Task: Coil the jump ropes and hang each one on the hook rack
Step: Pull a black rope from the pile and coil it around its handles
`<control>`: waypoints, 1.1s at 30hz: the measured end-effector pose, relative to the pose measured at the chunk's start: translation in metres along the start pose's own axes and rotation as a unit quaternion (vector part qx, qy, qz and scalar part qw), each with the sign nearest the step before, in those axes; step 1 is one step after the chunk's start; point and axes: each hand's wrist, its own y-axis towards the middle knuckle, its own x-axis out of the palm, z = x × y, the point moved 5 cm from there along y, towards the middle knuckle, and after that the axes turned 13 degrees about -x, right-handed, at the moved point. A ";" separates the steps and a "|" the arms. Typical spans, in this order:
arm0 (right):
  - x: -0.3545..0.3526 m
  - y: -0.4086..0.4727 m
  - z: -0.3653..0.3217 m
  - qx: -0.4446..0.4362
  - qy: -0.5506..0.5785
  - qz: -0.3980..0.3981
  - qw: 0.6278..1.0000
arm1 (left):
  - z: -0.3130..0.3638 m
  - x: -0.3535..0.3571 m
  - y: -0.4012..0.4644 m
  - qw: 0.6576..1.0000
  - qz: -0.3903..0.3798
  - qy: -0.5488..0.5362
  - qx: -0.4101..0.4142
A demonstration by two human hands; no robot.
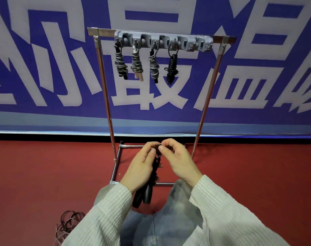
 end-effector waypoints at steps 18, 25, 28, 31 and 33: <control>-0.013 0.014 -0.035 -0.034 0.098 0.052 0.993 | -0.021 0.020 -0.013 0.995 -0.007 -0.074 -0.064; -0.021 0.018 -0.047 -0.021 0.135 0.063 0.989 | -0.003 0.017 -0.017 0.985 -0.018 -0.169 0.000; -0.019 0.016 -0.047 -0.016 0.167 0.060 0.984 | 0.004 0.014 -0.021 0.982 -0.020 -0.186 0.015; -0.017 0.013 -0.042 0.014 0.224 0.074 0.972 | 0.008 0.012 -0.019 0.970 -0.013 -0.241 -0.003; -0.016 0.010 -0.039 0.024 0.217 0.068 0.973 | 0.009 0.009 -0.017 0.965 -0.016 -0.263 -0.009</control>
